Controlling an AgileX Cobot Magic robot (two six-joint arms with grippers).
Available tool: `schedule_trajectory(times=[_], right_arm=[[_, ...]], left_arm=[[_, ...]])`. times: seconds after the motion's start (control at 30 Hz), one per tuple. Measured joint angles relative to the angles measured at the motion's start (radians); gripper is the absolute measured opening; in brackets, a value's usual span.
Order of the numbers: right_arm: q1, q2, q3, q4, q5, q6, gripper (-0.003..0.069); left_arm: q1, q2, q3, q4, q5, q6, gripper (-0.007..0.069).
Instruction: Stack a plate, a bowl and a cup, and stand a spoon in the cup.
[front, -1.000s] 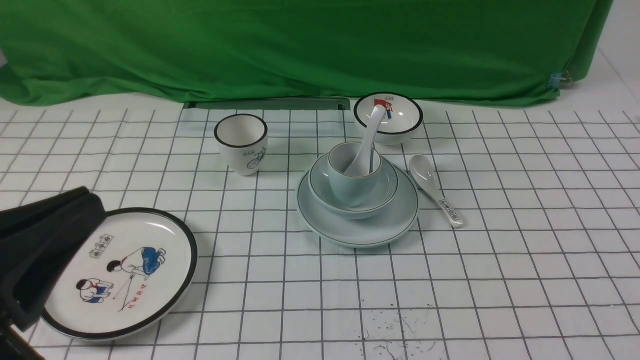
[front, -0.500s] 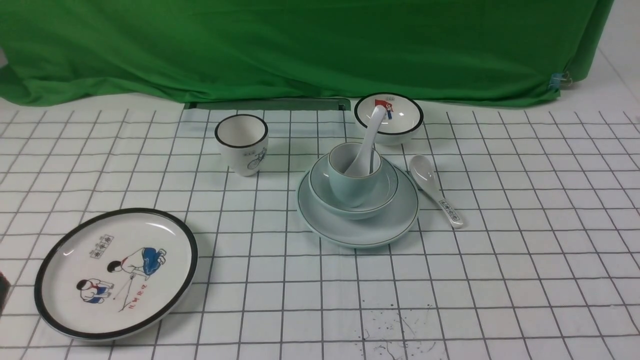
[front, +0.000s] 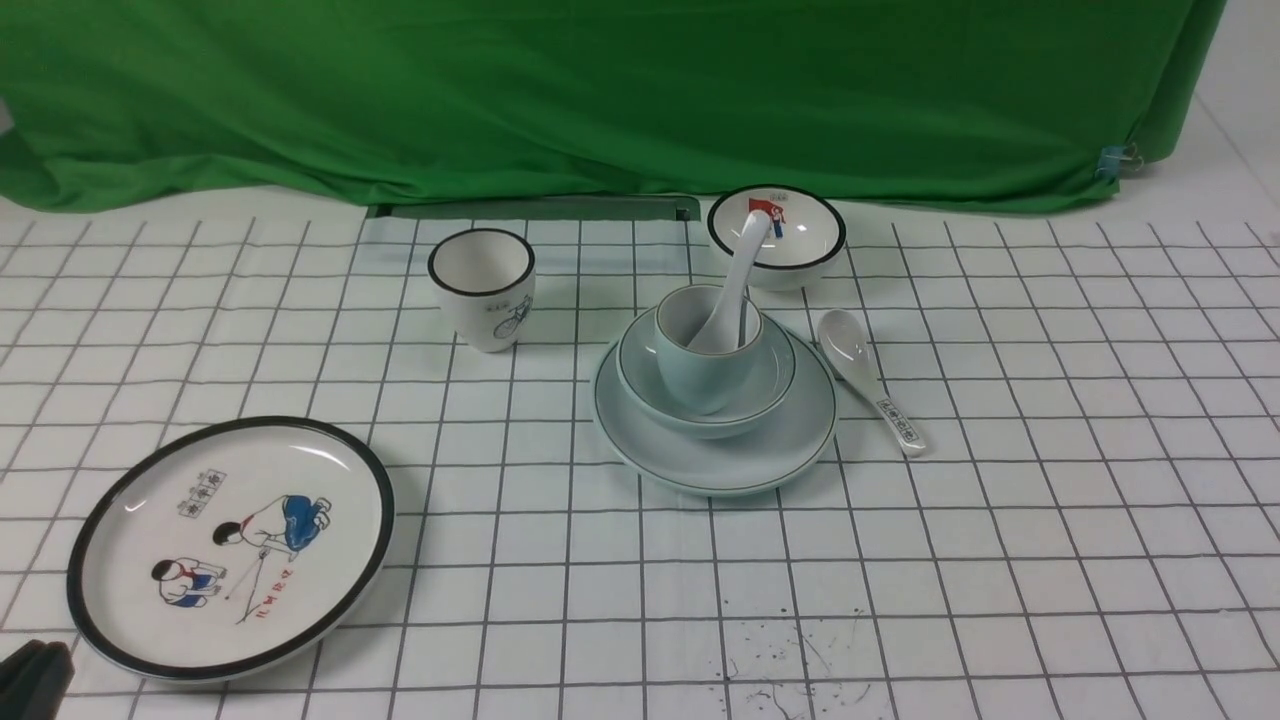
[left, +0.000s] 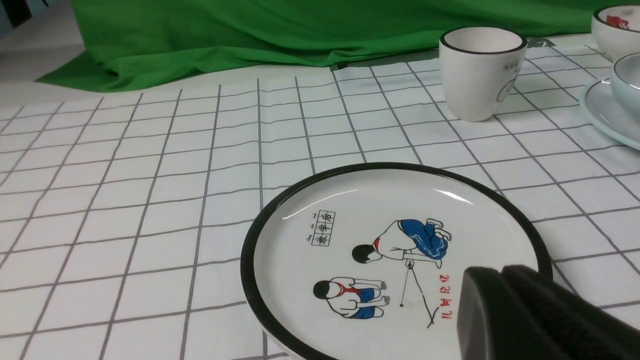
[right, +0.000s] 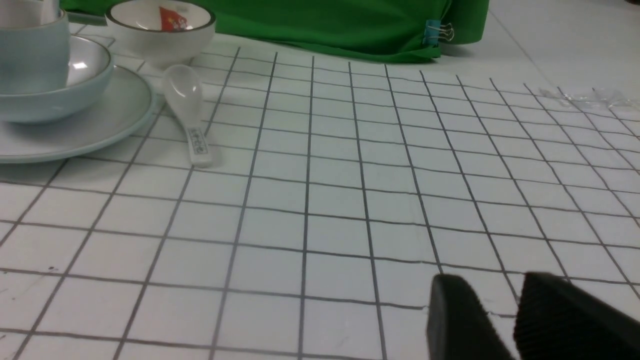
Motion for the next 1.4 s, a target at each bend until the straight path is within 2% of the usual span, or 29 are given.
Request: schedule_trajectory(times=[1.4], right_arm=[[0.0,0.0,0.0,0.0,0.0,0.0,0.0242]], left_arm=[[0.0,0.0,0.0,0.001,0.0,0.004,-0.003]])
